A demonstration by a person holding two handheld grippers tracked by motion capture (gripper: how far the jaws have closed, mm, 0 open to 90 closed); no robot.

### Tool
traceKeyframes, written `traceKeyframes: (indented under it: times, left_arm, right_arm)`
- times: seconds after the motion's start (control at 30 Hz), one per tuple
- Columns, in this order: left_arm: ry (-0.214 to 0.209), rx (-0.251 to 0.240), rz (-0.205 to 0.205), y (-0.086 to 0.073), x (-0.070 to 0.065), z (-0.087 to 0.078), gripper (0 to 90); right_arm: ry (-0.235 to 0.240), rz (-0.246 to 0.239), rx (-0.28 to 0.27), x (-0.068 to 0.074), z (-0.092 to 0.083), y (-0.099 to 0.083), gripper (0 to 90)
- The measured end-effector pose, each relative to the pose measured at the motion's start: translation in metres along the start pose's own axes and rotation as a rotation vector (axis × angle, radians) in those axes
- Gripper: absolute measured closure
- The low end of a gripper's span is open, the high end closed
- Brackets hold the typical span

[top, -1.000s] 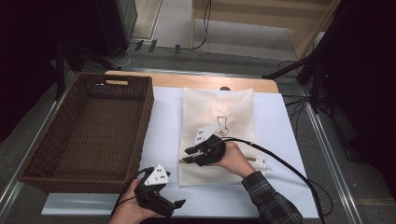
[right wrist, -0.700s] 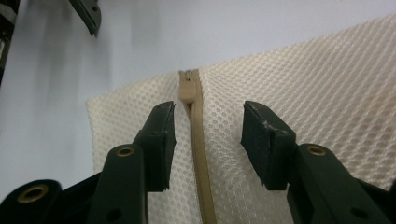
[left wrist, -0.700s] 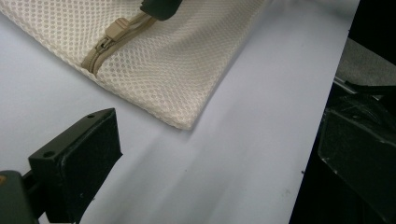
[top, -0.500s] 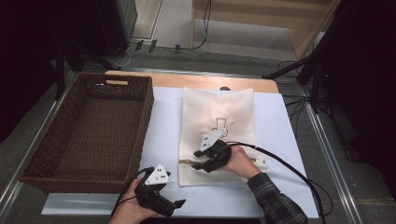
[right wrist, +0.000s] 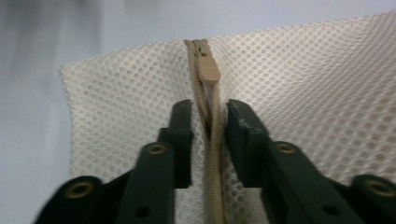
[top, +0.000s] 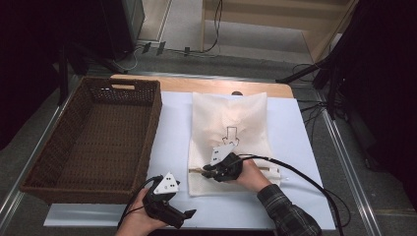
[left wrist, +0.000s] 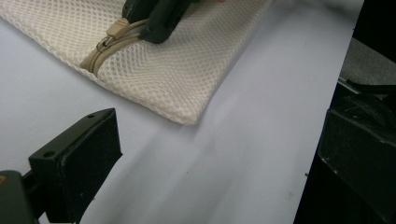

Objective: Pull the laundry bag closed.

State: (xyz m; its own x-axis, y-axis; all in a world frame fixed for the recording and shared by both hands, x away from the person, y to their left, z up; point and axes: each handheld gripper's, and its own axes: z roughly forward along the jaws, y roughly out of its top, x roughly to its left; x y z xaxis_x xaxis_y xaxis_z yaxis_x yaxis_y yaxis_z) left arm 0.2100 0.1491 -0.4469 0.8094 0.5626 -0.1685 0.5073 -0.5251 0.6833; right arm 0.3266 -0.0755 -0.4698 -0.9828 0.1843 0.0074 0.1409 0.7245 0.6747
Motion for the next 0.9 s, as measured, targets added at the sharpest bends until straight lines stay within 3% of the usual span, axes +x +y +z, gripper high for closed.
traceKeyframes:
  times: [0.13,0.3,0.43,0.63,0.73,0.9]
  left_arm:
    - [0.004,0.003,0.002,0.002,0.000,0.002,0.0]
    - [0.012,-0.011,-0.005,0.008,-0.001,0.003,0.0]
    - [0.023,-0.026,-0.010,0.020,0.000,0.003,0.0]
    - [0.076,-0.092,-0.050,0.039,0.017,-0.001,6.1]
    - [0.119,-0.109,-0.061,0.047,0.025,0.001,14.0]
    - [0.090,-0.093,-0.097,0.057,0.034,0.009,18.8]
  right_arm:
    - [-0.006,-0.004,-0.008,0.002,0.000,0.000,86.8]
    - [-0.009,0.027,-0.023,0.001,-0.002,0.000,88.2]
    - [0.014,0.046,-0.068,-0.003,-0.012,0.000,88.2]
    - [0.028,0.067,-0.124,-0.006,-0.028,0.001,88.2]
    - [0.024,0.067,-0.136,-0.006,-0.033,0.000,88.2]
    - [0.019,0.069,-0.160,-0.007,-0.042,-0.002,88.2]
